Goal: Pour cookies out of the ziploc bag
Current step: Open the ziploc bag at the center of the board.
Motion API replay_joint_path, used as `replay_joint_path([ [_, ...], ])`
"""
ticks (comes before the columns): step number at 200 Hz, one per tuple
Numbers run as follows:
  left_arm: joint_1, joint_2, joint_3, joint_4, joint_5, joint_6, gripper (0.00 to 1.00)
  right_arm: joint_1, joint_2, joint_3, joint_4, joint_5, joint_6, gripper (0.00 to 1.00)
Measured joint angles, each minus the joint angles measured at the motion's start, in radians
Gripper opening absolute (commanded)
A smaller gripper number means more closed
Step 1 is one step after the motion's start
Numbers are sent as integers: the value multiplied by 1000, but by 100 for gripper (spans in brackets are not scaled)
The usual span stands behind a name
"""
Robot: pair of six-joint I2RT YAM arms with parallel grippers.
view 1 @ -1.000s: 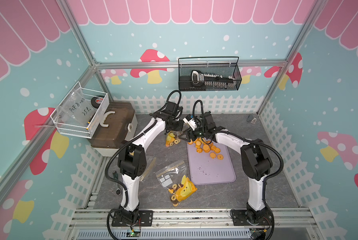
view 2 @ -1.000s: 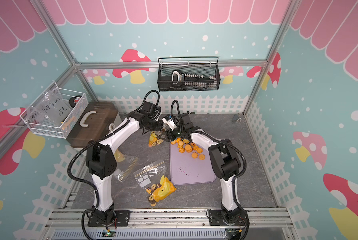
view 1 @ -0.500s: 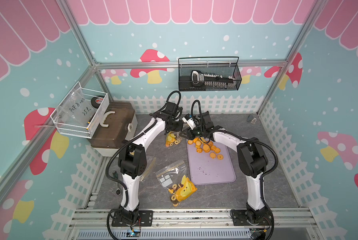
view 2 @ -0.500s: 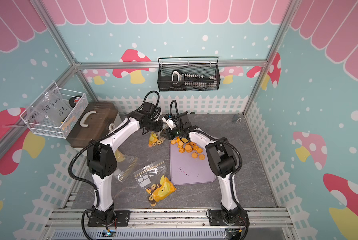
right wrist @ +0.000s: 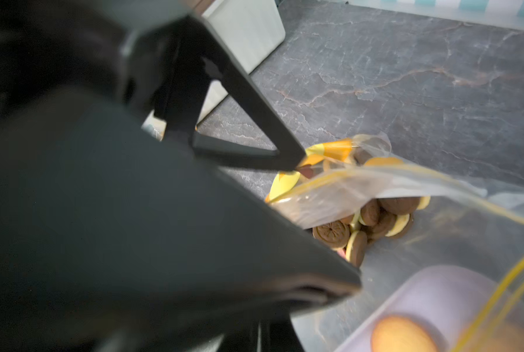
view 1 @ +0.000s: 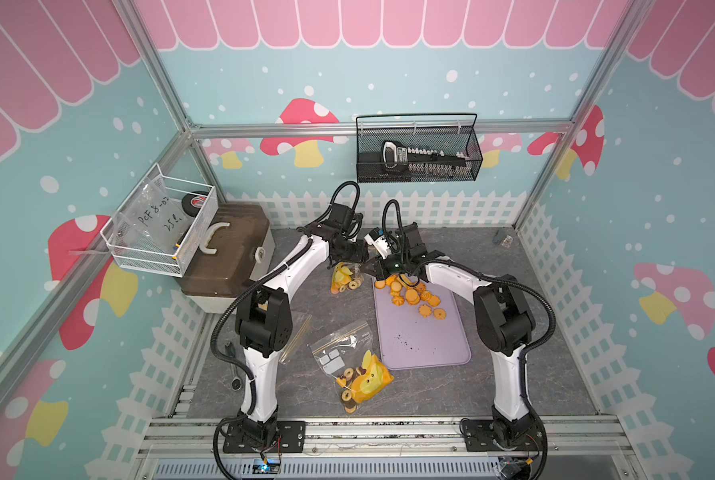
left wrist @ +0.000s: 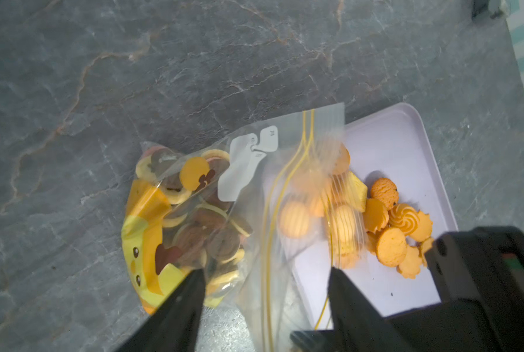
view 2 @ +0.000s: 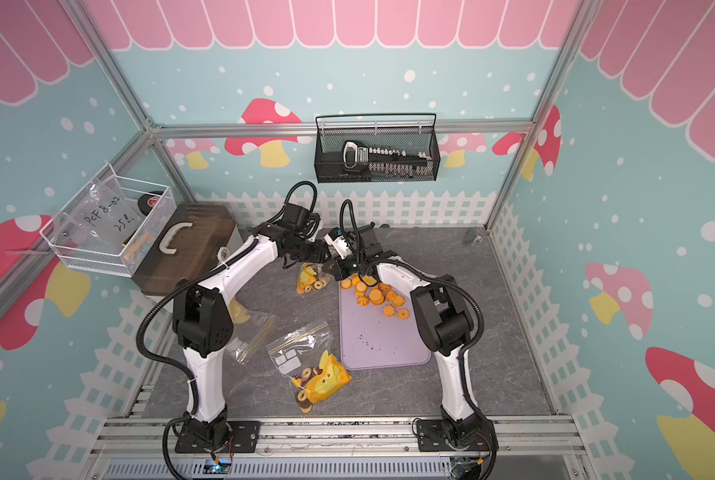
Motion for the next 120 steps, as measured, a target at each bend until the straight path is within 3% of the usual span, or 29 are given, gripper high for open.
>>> replay_joint_path([
  [73, 129, -393, -481, 218, -85, -97, 99, 5, 33, 196, -100, 7, 137, 1],
  [120, 105, -509, -912, 509, -135, -144, 99, 5, 75, 369, -129, 15, 272, 1],
])
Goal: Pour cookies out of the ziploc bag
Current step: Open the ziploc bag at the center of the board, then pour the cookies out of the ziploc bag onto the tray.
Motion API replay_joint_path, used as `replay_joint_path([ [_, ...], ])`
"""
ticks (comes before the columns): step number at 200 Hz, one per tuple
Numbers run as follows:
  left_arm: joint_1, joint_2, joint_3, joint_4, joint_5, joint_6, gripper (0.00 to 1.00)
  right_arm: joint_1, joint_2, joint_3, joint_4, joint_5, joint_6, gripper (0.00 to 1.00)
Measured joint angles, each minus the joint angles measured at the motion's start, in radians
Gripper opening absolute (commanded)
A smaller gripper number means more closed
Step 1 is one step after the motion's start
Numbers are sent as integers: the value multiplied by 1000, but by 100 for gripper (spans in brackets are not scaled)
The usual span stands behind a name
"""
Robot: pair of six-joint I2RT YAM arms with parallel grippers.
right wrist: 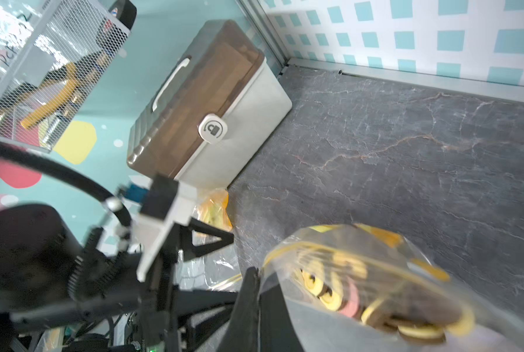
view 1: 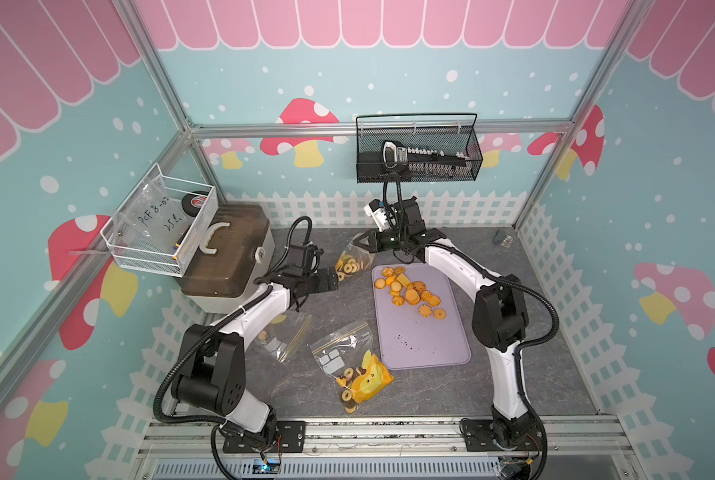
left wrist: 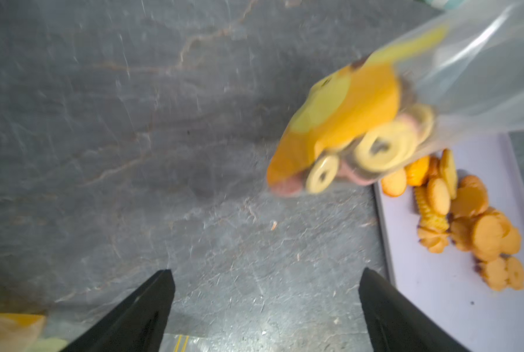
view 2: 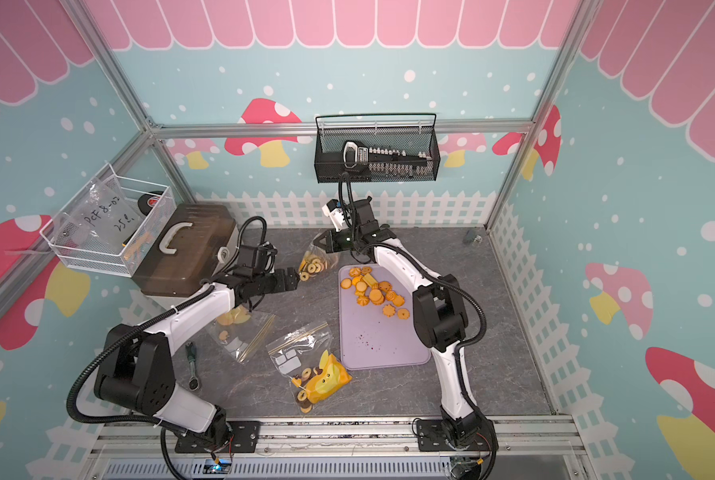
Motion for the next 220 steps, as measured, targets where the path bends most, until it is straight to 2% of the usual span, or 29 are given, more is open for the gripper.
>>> replay_joint_path([
  [12, -8, 0, -48, 38, -4, 0, 99, 0, 13, 23, -16, 2, 21, 1],
  [35, -15, -12, -51, 82, -14, -1, 99, 0, 27, 41, -52, 9, 52, 1],
  [83, -15, -149, -50, 85, -63, -1, 99, 3, 10, 40, -92, 41, 138, 1],
  [115, -14, -222, -72, 79, -76, -11, 99, 29, -106, -117, -64, 113, 223, 1],
  [154, -15, -294, -176, 81, -76, -36, 99, 119, -290, -392, 107, 208, 383, 1],
  [203, -21, -433, -262, 59, -79, -53, 99, 231, -315, -430, 210, 321, 502, 1],
  [220, -21, -475, -268, 58, -79, -53, 99, 248, -352, -507, 266, 361, 543, 1],
])
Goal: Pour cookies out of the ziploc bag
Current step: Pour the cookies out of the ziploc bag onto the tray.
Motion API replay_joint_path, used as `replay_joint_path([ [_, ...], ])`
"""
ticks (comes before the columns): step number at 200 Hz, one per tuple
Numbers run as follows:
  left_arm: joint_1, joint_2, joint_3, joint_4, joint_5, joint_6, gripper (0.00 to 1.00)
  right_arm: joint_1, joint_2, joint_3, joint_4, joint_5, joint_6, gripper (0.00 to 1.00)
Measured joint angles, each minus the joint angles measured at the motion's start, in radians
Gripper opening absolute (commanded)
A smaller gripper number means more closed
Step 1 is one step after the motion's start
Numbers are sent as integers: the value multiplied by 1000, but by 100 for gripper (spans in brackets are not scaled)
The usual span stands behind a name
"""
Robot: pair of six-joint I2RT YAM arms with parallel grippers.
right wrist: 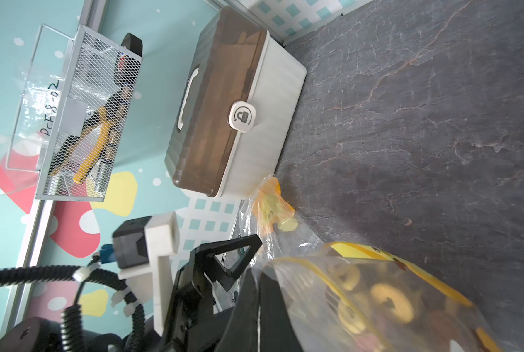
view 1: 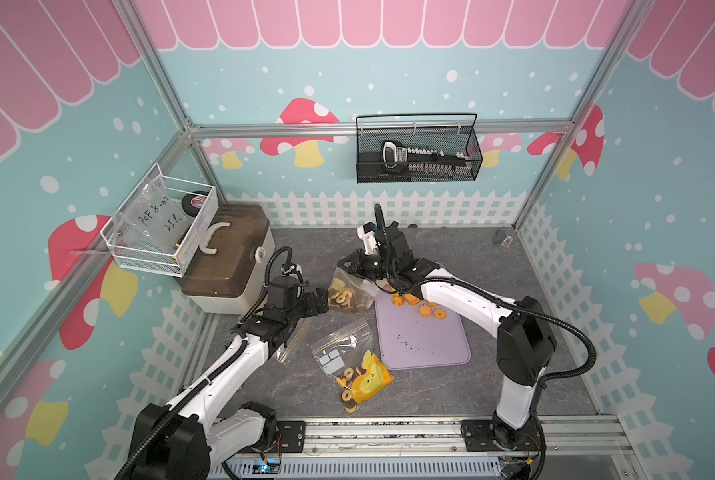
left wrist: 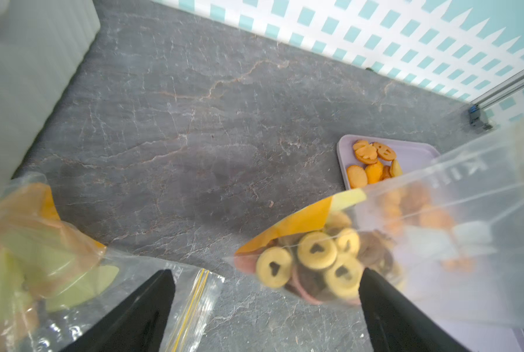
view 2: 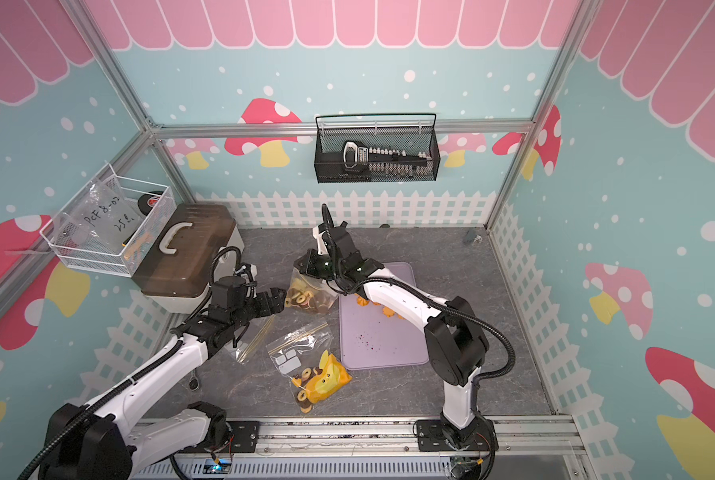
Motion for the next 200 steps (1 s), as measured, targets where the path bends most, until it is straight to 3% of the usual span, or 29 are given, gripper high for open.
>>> replay_joint_path([
  [78, -35, -24, -35, 1, 21, 8, 99, -26, -412, -570, 111, 162, 44, 2],
  [129, -84, -4, -43, 7, 21, 12, 99, -68, -581, -857, 105, 200, 30, 2],
  [200, -227, -31, -20, -72, 16, 93, 99, -140, -583, -924, 128, 183, 37, 2],
])
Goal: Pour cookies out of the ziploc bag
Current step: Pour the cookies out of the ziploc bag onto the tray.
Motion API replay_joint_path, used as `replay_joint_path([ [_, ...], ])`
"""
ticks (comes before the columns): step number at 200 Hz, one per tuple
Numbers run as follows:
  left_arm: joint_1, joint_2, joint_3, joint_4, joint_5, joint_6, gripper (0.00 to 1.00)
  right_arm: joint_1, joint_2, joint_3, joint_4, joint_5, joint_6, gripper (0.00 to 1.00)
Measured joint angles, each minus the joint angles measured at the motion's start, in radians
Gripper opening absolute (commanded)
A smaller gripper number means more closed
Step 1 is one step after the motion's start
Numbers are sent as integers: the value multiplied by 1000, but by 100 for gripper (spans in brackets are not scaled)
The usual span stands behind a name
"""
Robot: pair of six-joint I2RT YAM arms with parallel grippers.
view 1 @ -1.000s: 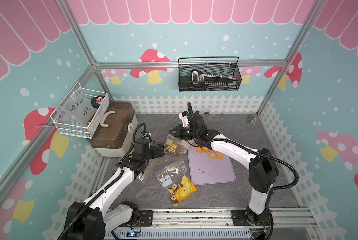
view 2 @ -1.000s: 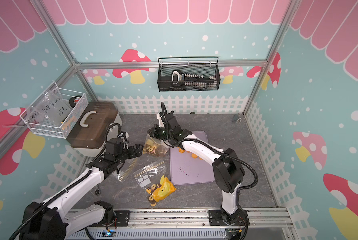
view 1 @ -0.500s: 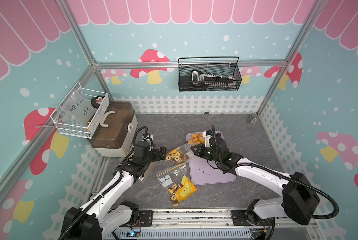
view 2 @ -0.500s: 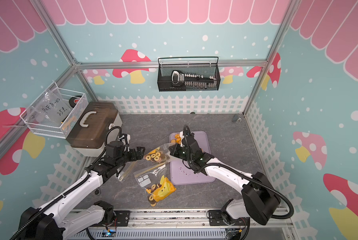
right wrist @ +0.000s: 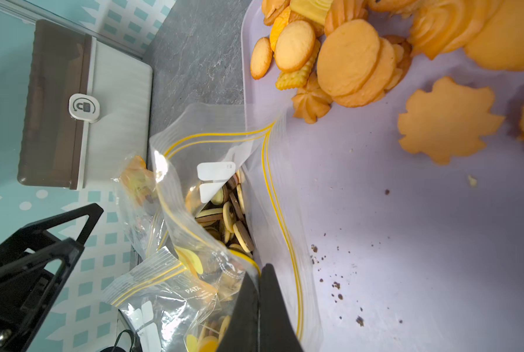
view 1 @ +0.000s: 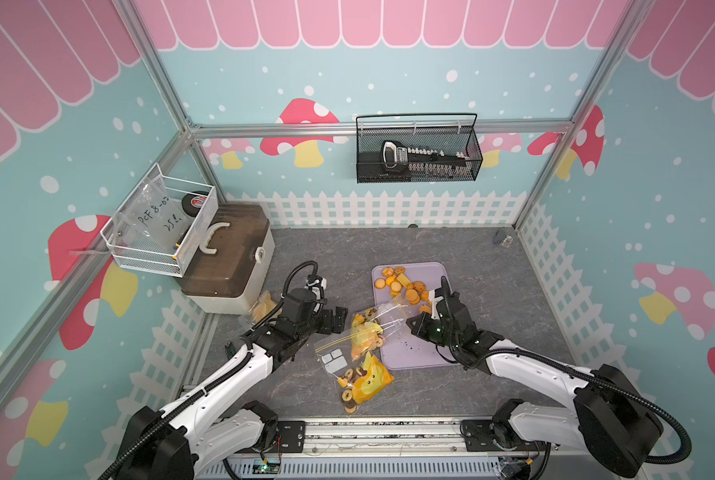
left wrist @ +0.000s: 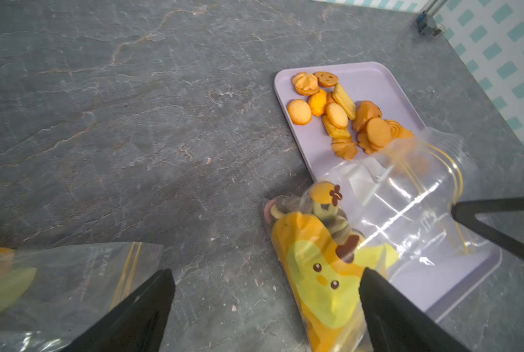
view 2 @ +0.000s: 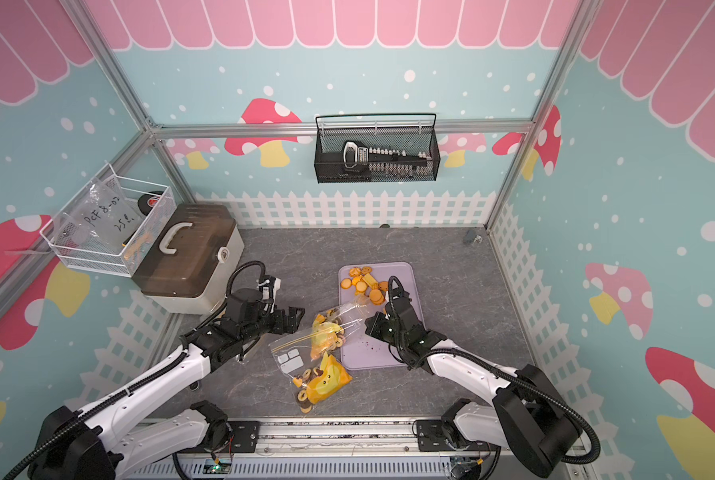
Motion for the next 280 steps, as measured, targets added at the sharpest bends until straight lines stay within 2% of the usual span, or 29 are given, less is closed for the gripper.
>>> replay_joint_path([
  [34, -43, -16, 72, -35, 3, 31, 99, -31, 100, 117, 31, -58, 12, 3],
  [95, -67, -30, 58, 0, -3, 43, 99, -39, 436, 585, 90, -223, 67, 2],
  [132, -72, -6, 35, 40, -74, 43, 99, -42, 596, 828, 0, -313, 39, 2],
  [178, -71, 51, 35, 104, -137, 39, 99, -28, 608, 1010, -199, -323, -87, 2],
  [234, -65, 119, 5, 233, -195, 40, 99, -23, 604, 1101, -446, -288, -231, 2],
  [263, -60, 161, -47, 312, -230, 41, 99, -12, 695, 1223, -552, -303, -306, 1],
  [280, -57, 219, -56, 363, -228, 48, 99, -6, 744, 1230, -571, -314, -333, 2],
])
